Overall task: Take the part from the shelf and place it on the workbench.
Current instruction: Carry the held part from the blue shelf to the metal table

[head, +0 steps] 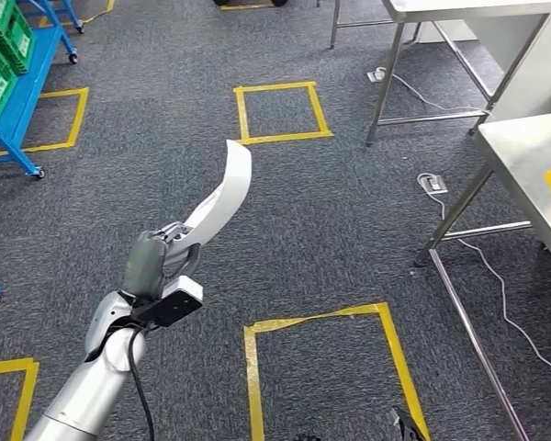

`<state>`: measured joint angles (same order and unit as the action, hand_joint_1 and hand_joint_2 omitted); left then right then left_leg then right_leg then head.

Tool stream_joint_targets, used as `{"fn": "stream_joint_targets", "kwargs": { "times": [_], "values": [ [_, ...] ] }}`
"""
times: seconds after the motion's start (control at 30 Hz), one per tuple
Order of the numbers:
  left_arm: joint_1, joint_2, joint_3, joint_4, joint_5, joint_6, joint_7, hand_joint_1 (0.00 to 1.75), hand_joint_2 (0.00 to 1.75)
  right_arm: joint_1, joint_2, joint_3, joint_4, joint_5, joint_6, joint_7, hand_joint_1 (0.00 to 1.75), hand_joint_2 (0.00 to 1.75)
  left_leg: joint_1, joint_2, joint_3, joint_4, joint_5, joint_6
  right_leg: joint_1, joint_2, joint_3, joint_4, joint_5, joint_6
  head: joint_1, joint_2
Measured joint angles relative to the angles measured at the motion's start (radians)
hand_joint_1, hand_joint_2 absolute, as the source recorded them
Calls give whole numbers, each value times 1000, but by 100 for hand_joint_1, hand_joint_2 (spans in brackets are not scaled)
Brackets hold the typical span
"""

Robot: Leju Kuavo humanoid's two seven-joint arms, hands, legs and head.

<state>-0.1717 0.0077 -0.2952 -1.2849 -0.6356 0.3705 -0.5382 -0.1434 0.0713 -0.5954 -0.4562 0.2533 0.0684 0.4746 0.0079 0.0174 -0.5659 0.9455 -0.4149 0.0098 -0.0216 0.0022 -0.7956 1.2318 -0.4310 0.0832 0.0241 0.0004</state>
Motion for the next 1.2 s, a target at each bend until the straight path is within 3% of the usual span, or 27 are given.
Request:
{"fn": "stream_joint_targets", "kwargs": {
  "times": [0.03,0.07,0.1,0.17,0.23,0.3,0.33,0.4,0.47,0.5,0.53,0.6,0.67,0.73,0.77,0.83,0.9,0.97,1.0,1.03,1.1,1.17,1.2],
  "values": [
    [-2,-3,0,-5,19,-11,-16,175,175,-1,0,2,1,0,0,0,0,0,3,9,4,6,-8,-6,-4,-10,27,-61,37,6,0,0],
    [-4,-5,0,-10,30,-17,-25,175,175,-4,1,5,3,0,-1,1,0,0,5,17,7,12,-16,-14,-3,-26,57,-124,60,13,1,0],
    [-8,-7,0,-14,36,-21,-30,175,175,-8,4,8,4,0,-1,1,0,0,5,24,8,21,-24,-21,-2,-37,85,-176,75,13,2,0],
    [-13,-7,0,-21,53,-29,-46,175,175,-15,9,13,8,0,-1,0,0,0,3,33,6,35,-34,-33,4,-42,103,-206,71,-2,2,0],
    [-14,-8,-1,-24,75,-42,-73,175,175,-19,8,17,11,0,-1,-2,0,0,5,43,6,39,-38,-41,7,-20,97,-201,72,-26,2,0],
    [-17,-9,-3,-31,84,-48,-97,175,175,-20,6,24,13,2,-4,2,0,0,9,33,-10,68,-61,-45,8,1,92,-202,73,-46,2,0],
    [-20,-9,-5,-34,82,-46,-106,175,175,-19,5,28,15,3,-6,6,0,0,9,20,-36,117,-85,-44,8,10,91,-204,74,-55,1,0],
    [-27,-9,-12,-39,74,-41,-115,175,175,-19,4,36,21,4,-10,13,0,0,6,-5,-119,269,-139,-39,9,28,90,-205,76,-66,1,0],
    [-29,-9,-19,-40,69,-40,-118,175,175,-19,4,44,28,5,-12,13,0,0,1,-15,-187,368,-151,-31,12,49,88,-206,78,-70,1,0],
    [-31,-9,-22,-41,67,-40,-119,175,175,-19,4,47,32,5,-13,13,0,0,0,-18,-194,361,-131,-26,13,60,87,-206,79,-71,1,0],
    [-35,-9,-25,-42,65,-40,-121,175,175,-19,4,51,35,6,-15,13,0,0,-2,-23,-180,317,-96,-20,13,72,87,-206,81,-71,1,0],
    [-47,-8,-28,-48,63,-38,-125,175,175,-21,4,58,42,10,-18,13,0,0,-2,-65,-119,179,-26,-10,13,95,85,-204,84,-67,1,0],
    [-59,-9,-31,-54,63,-35,-130,175,175,-24,4,66,48,15,-21,13,0,0,2,-102,-74,88,-5,-12,13,115,78,-202,90,-59,2,0],
    [-67,-12,-36,-57,64,-33,-134,175,175,-22,3,73,54,21,-25,13,0,0,4,-96,-65,69,-7,-16,11,134,73,-206,97,-47,1,0],
    [-70,-15,-39,-58,65,-31,-134,175,175,-20,2,76,58,25,-28,13,0,0,4,-87,-63,67,-5,-13,12,127,69,-205,96,-41,1,0],
    [-79,-21,-43,-61,69,-26,-136,175,175,-17,1,84,65,34,-34,16,0,0,6,-65,-58,62,0,-5,16,76,43,-153,62,-32,6,0],
    [-85,-24,-43,-64,72,-23,-137,175,175,-18,0,93,70,40,-37,19,0,0,4,-41,-55,61,1,0,17,20,-10,-25,-7,-24,10,0],
    [-89,-24,-43,-65,73,-22,-137,175,175,-19,0,100,76,42,-39,17,0,0,3,-14,-55,61,1,1,14,6,-48,77,-49,-18,10,0],
    [-90,-25,-44,-65,74,-22,-137,175,175,-19,0,102,78,43,-40,17,0,0,3,-2,-55,61,0,1,12,4,-40,77,-47,-16,10,0],
    [-91,-27,-44,-65,74,-22,-137,175,175,-18,0,103,80,43,-40,17,0,0,3,9,-54,61,-1,0,11,-1,-11,37,-30,-15,10,0],
    [-96,-30,-44,-65,75,-22,-137,175,175,-20,0,107,82,47,-43,18,0,0,1,28,-52,62,-4,-7,15,-32,83,-104,10,-16,10,0],
    [-103,-31,-44,-66,78,-22,-136,175,175,-24,0,112,84,53,-48,18,0,0,-4,44,-50,64,-8,-15,21,-53,138,-188,24,-27,8,0],
    [-106,-31,-44,-66,79,-22,-136,175,175,-25,0,115,86,56,-52,17,0,0,-5,51,-49,64,-9,-20,25,-49,141,-194,22,-34,7,0]
  ]
}}
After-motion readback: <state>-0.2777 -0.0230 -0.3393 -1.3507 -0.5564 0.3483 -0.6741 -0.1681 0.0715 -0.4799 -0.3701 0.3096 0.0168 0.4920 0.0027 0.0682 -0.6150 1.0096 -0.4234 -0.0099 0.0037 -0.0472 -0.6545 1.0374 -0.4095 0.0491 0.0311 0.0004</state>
